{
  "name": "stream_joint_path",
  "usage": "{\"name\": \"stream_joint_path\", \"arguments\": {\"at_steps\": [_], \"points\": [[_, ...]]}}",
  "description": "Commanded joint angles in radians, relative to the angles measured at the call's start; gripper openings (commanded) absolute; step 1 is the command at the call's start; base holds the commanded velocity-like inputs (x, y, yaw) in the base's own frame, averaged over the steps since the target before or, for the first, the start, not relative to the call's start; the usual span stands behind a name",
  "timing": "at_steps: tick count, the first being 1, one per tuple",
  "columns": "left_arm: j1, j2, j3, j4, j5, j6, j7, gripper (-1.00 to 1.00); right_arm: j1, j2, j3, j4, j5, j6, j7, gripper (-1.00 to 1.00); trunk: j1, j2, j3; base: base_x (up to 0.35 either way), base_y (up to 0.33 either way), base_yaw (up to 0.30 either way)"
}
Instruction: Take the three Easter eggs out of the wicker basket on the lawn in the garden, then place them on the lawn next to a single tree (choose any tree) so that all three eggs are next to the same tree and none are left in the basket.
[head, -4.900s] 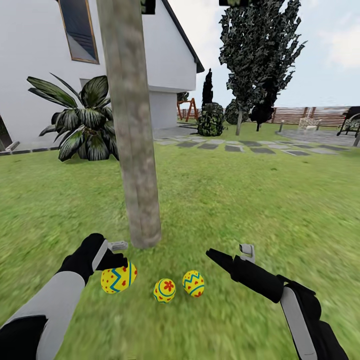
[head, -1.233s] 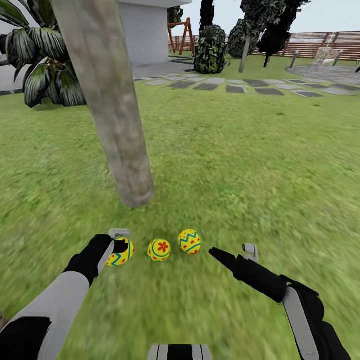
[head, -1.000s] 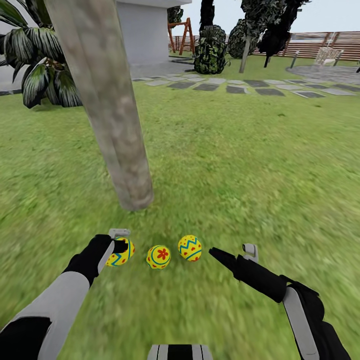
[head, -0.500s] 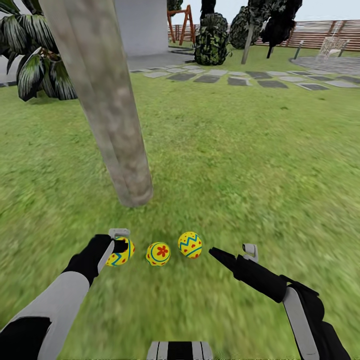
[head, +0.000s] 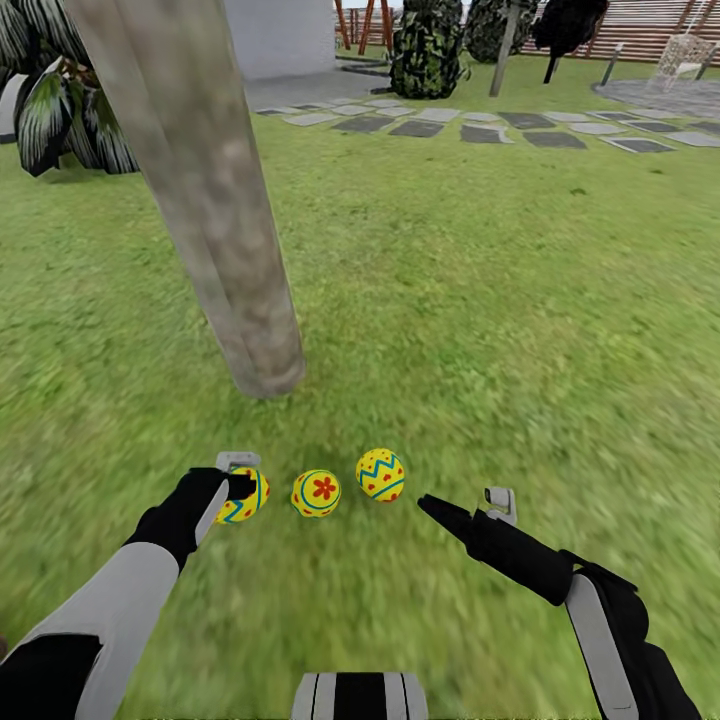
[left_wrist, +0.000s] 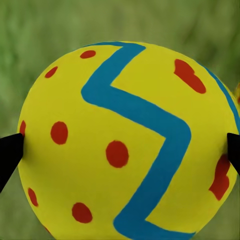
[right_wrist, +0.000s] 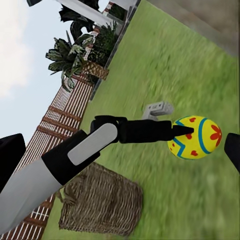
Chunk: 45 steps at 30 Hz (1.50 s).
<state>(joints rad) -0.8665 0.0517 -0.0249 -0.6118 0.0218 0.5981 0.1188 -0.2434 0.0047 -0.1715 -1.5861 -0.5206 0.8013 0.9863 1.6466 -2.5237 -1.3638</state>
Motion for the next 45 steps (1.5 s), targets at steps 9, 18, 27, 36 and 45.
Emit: {"name": "stream_joint_path", "arguments": {"at_steps": [9,18,27,36,45], "points": [[0.000,0.000,-0.003,-0.003,0.001,0.000,0.004,-1.00,-0.003,0.001,-0.025,0.000,-0.009,0.010,-0.010,1.00,0.004,-0.002,-0.036,0.000,0.000,0.000],[0.001,0.000,-0.003,-0.008,0.000,0.000,0.005,-1.00,-0.022,-0.014,-0.033,-0.002,-0.007,0.161,-0.025,1.00,0.008,-0.005,-0.070,0.000,0.000,0.000],[0.001,0.000,-0.003,-0.011,0.000,0.000,0.005,-1.00,-0.030,-0.017,-0.034,-0.002,-0.007,0.208,-0.037,1.00,0.012,-0.007,-0.105,0.000,0.000,0.000],[0.005,0.000,-0.003,-0.065,0.000,0.000,0.006,-1.00,-0.042,-0.018,-0.034,-0.002,-0.007,0.246,-0.037,1.00,0.014,-0.008,-0.125,0.000,0.000,0.000],[0.007,0.000,-0.004,-0.092,-0.001,-0.001,0.007,-1.00,-0.044,-0.036,-0.021,-0.002,-0.006,0.246,-0.064,1.00,0.015,-0.008,-0.128,0.000,0.000,0.000]]}}
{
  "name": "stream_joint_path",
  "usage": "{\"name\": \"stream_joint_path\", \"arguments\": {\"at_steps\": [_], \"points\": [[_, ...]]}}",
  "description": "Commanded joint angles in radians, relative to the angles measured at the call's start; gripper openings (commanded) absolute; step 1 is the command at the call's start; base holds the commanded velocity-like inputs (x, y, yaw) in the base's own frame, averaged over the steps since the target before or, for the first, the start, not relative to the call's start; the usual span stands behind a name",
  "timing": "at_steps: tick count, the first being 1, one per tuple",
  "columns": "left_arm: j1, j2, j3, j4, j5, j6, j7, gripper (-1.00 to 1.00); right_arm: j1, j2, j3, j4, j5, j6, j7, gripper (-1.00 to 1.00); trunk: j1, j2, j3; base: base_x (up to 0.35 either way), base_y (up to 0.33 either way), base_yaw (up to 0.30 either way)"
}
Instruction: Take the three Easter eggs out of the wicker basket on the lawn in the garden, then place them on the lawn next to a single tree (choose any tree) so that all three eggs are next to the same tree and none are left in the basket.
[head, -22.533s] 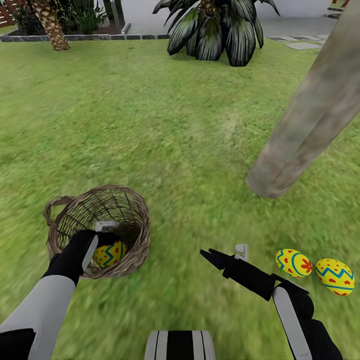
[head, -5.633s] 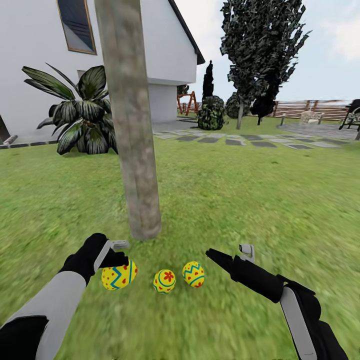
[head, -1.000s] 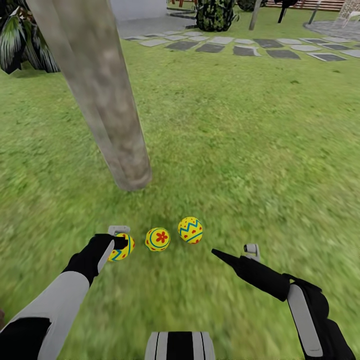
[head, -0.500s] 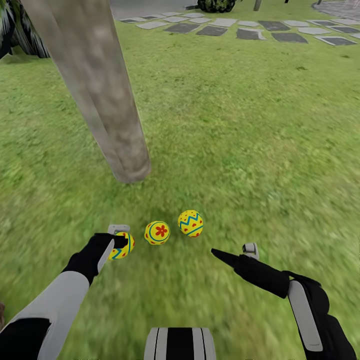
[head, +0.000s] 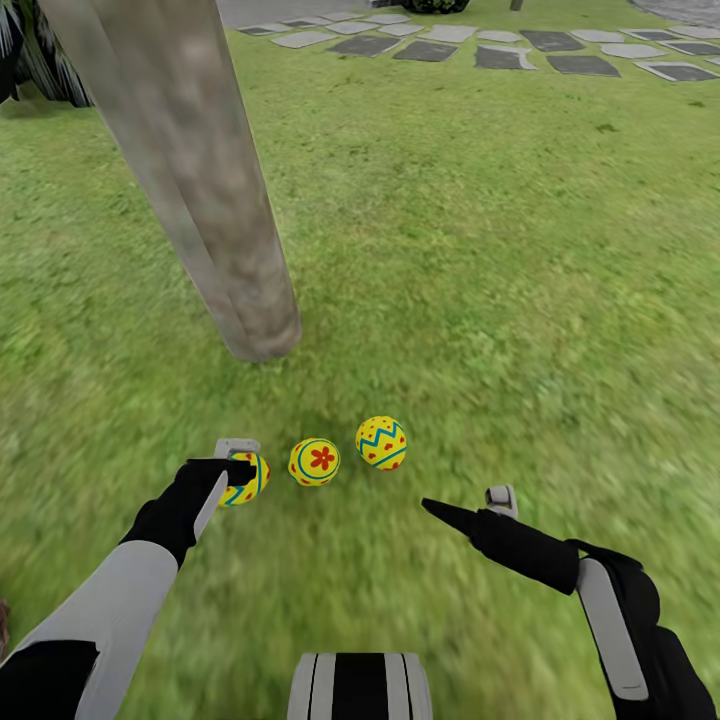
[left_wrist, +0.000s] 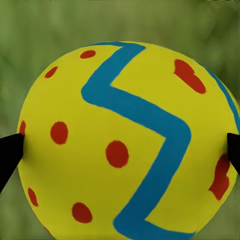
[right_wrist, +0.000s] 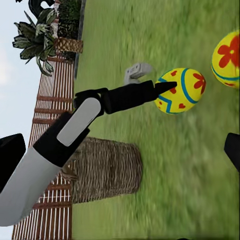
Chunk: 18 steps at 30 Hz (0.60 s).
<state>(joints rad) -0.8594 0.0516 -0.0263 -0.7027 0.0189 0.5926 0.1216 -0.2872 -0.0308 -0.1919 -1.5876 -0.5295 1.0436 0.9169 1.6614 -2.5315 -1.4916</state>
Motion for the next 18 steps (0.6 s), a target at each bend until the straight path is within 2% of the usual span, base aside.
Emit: {"name": "stream_joint_path", "arguments": {"at_steps": [1,3,5,8,10,13,18], "points": [[0.000,0.001,-0.003,-0.002,0.002,0.005,0.004,-1.00,-0.001,-0.004,0.001,0.000,0.003,0.004,-0.002,1.00,0.000,0.000,-0.001,0.000,0.000,0.000],[0.001,0.001,-0.003,-0.011,0.001,0.004,0.004,-1.00,-0.001,-0.019,0.022,0.000,0.003,0.004,-0.010,1.00,0.000,0.000,-0.001,0.000,0.000,0.000],[0.002,0.001,-0.003,-0.026,0.001,0.005,0.004,-1.00,-0.002,-0.036,0.068,0.000,0.003,0.004,-0.013,1.00,0.000,0.000,-0.001,0.000,0.000,0.000],[0.002,0.001,-0.003,-0.036,0.001,0.006,0.003,-1.00,-0.014,-0.048,0.170,0.000,0.002,0.004,-0.014,1.00,0.000,0.000,-0.001,0.000,0.000,0.000],[0.002,0.001,-0.003,-0.037,0.001,0.006,0.003,-1.00,-0.026,-0.052,0.215,0.000,0.002,0.004,-0.013,1.00,0.000,0.000,-0.001,0.000,0.000,0.000],[0.002,0.001,-0.003,-0.038,0.001,0.006,0.003,-1.00,-0.033,-0.055,0.239,0.000,0.002,0.004,-0.013,1.00,0.000,0.000,-0.001,0.000,0.000,0.000],[0.002,0.001,-0.003,-0.038,0.001,0.006,0.003,-1.00,-0.035,-0.056,0.247,0.000,0.001,0.004,-0.011,1.00,0.000,0.000,-0.001,0.000,0.000,0.000]]}}
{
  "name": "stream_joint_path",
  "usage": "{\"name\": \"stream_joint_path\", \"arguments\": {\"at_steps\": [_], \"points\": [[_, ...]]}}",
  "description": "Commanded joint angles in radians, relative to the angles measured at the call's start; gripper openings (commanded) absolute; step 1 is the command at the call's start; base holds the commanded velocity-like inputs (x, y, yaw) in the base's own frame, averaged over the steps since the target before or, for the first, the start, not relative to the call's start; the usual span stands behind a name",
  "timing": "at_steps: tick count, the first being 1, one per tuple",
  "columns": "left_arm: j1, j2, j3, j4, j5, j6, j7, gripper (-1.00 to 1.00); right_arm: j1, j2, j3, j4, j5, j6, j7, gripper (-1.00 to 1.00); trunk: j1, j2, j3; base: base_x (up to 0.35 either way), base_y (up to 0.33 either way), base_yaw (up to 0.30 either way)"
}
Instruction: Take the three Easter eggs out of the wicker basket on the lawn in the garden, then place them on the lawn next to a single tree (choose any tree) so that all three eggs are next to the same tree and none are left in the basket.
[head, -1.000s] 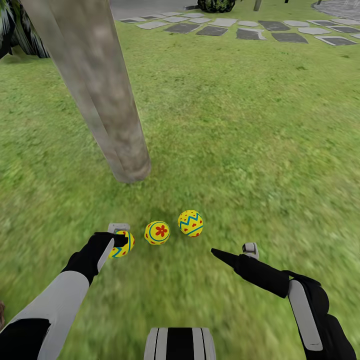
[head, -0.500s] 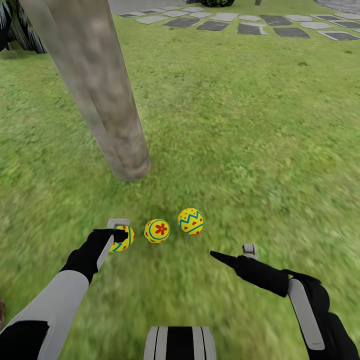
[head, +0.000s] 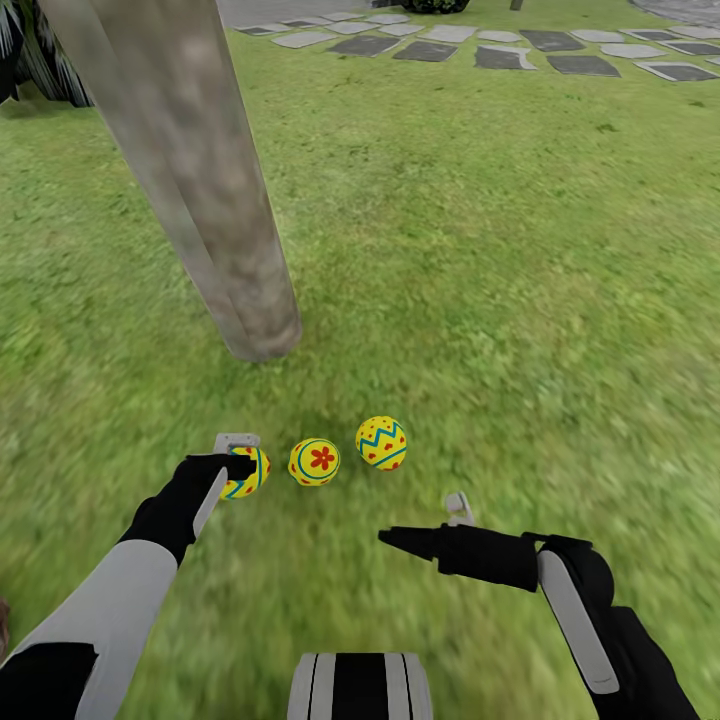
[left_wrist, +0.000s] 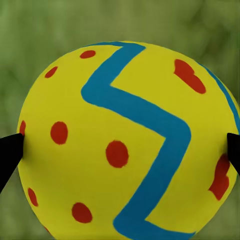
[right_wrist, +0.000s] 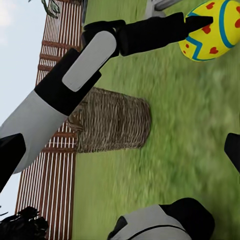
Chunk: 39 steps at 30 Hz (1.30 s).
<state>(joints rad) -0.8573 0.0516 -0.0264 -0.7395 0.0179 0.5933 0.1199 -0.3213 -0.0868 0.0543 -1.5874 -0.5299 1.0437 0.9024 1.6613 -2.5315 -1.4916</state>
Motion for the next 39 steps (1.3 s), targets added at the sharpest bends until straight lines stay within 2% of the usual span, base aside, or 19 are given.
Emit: {"name": "stream_joint_path", "arguments": {"at_steps": [1,23,39], "points": [[0.000,0.001,-0.003,-0.001,0.002,0.005,0.004,-1.00,-0.001,-0.001,0.001,0.000,0.001,0.004,0.003,1.00,0.000,0.000,-0.004,0.000,0.000,0.000],[0.000,0.001,-0.005,-0.001,0.002,-0.006,0.005,-1.00,-0.001,-0.002,0.002,0.000,0.001,0.004,0.006,1.00,0.010,-0.006,-0.090,0.000,0.000,0.000],[0.003,0.001,-0.005,-0.017,0.003,-0.018,0.004,-1.00,0.000,-0.014,0.002,0.000,0.000,0.004,0.008,1.00,0.010,-0.006,-0.090,0.000,0.000,0.000]]}}
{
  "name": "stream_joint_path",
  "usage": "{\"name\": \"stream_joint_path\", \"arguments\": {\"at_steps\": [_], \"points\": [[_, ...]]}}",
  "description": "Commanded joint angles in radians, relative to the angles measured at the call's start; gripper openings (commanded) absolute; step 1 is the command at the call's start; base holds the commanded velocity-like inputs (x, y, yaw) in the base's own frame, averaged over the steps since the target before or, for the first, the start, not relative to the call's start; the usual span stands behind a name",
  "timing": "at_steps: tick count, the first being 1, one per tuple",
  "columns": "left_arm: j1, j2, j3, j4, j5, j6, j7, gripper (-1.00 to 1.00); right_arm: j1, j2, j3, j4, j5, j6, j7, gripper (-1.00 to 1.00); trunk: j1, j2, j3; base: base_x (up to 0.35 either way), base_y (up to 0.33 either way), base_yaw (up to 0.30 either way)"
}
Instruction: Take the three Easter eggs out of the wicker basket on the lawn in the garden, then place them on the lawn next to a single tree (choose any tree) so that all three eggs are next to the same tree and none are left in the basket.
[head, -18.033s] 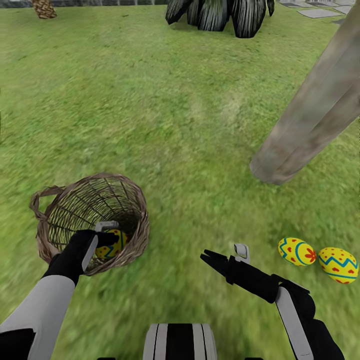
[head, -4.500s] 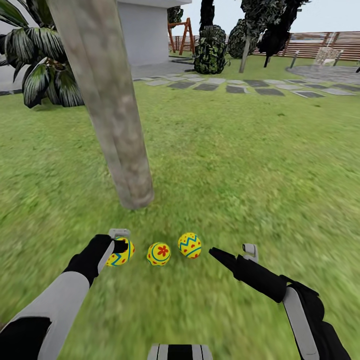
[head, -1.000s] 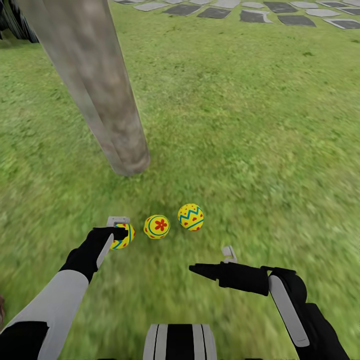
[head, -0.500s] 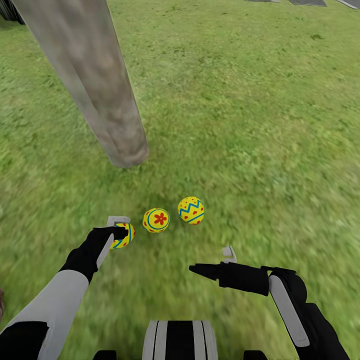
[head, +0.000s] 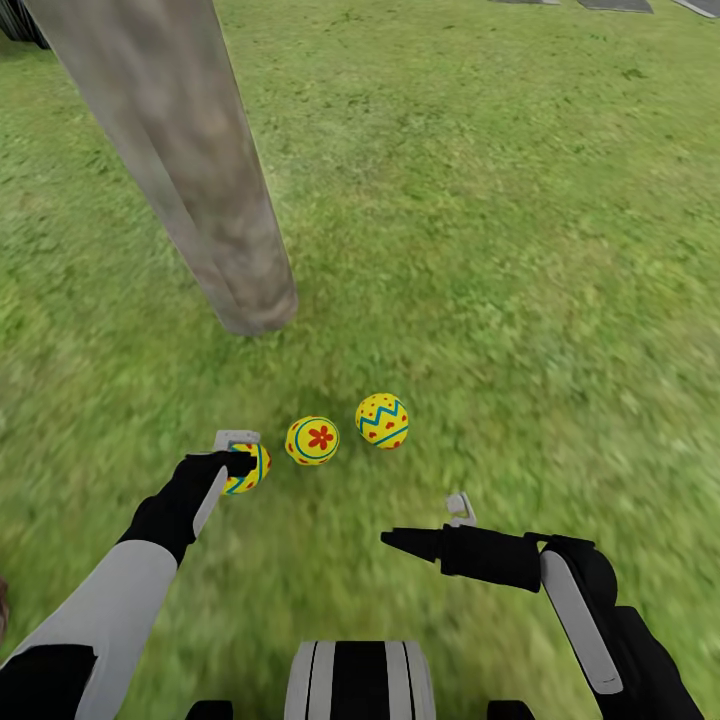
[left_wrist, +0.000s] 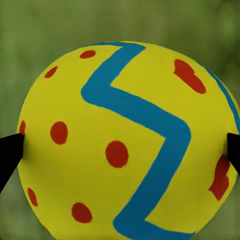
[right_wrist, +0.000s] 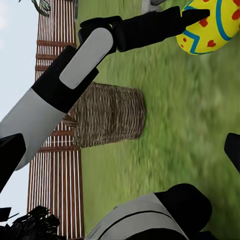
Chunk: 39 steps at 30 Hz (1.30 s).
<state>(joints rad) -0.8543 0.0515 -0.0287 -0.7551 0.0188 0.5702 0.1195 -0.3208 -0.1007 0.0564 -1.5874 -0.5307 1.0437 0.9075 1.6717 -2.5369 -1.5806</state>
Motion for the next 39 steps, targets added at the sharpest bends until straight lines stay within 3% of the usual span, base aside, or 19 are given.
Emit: {"name": "stream_joint_path", "arguments": {"at_steps": [1,10,11,20,39], "points": [[0.000,0.001,-0.003,-0.001,0.002,0.005,0.005,-1.00,-0.001,0.000,0.000,0.000,0.001,0.004,0.003,1.00,0.000,0.000,-0.004,0.000,0.000,0.000],[0.000,0.001,-0.003,-0.003,0.002,0.005,0.005,-1.00,-0.001,-0.001,0.000,0.000,0.001,0.004,0.003,1.00,0.001,-0.001,-0.012,0.000,0.000,0.000],[0.000,0.001,-0.003,-0.003,0.001,0.004,0.005,1.00,-0.001,-0.001,0.000,0.000,0.000,0.004,0.004,1.00,0.001,-0.001,-0.012,0.000,0.000,0.000],[0.000,0.001,-0.002,-0.002,0.003,0.004,0.005,1.00,0.000,-0.001,0.000,0.000,0.000,0.004,0.004,1.00,0.001,-0.001,-0.012,0.000,0.000,0.000],[0.000,0.001,-0.001,0.007,0.005,0.018,0.001,1.00,0.000,-0.007,-0.002,0.000,0.000,0.004,0.004,1.00,-0.007,0.004,0.061,0.000,0.000,0.000]]}}
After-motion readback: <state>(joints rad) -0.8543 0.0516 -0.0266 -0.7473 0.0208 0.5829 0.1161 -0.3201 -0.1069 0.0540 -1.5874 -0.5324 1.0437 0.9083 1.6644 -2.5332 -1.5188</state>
